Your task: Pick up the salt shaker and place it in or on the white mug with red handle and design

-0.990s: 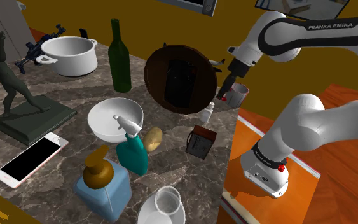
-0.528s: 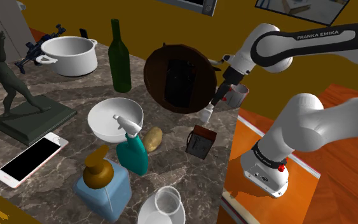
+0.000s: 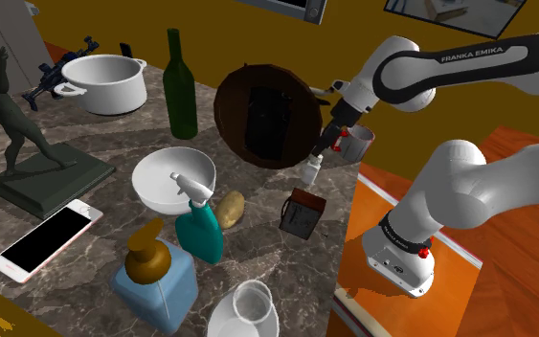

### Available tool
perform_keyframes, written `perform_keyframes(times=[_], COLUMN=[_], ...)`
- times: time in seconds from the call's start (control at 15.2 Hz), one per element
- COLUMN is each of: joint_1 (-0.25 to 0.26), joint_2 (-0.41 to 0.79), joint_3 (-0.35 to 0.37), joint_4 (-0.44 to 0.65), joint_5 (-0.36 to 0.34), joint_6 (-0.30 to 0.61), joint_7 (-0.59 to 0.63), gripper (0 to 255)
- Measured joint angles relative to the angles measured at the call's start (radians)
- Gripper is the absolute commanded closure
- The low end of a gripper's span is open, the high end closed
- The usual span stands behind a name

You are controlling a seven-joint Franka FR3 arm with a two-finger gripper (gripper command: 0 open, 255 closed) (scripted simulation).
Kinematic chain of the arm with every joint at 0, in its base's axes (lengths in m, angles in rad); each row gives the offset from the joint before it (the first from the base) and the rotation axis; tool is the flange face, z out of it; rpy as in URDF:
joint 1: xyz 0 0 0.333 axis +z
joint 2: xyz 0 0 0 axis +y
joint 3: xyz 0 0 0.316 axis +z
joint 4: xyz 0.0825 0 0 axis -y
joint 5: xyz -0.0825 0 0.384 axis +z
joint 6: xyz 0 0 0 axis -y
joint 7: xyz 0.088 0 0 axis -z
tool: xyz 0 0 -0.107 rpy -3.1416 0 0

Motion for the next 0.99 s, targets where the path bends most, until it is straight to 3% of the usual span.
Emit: perform_keyframes(times=[0.07, 0.26, 0.4, 0.59, 0.79, 0.99], joint_1=[-0.007, -0.031, -0.051, -0.052, -0.023, -0.023], joint_2=[-0.009, -0.026, -0.061, -0.054, -0.019, -0.032], joint_3=[-0.001, -0.015, -0.009, -0.011, -0.005, 0.006], joint_4=[-0.008, -0.018, -0.038, -0.023, -0.015, -0.001], joint_5=[-0.005, -0.019, -0.025, -0.026, -0.007, -0.008], joint_6=[-0.001, 0.003, -0.057, -0.114, -0.088, -0.124], joint_7=[0.002, -0.011, 0.006, 0.010, 0.018, 0.037], gripper=[255, 255, 255, 255, 255, 255])
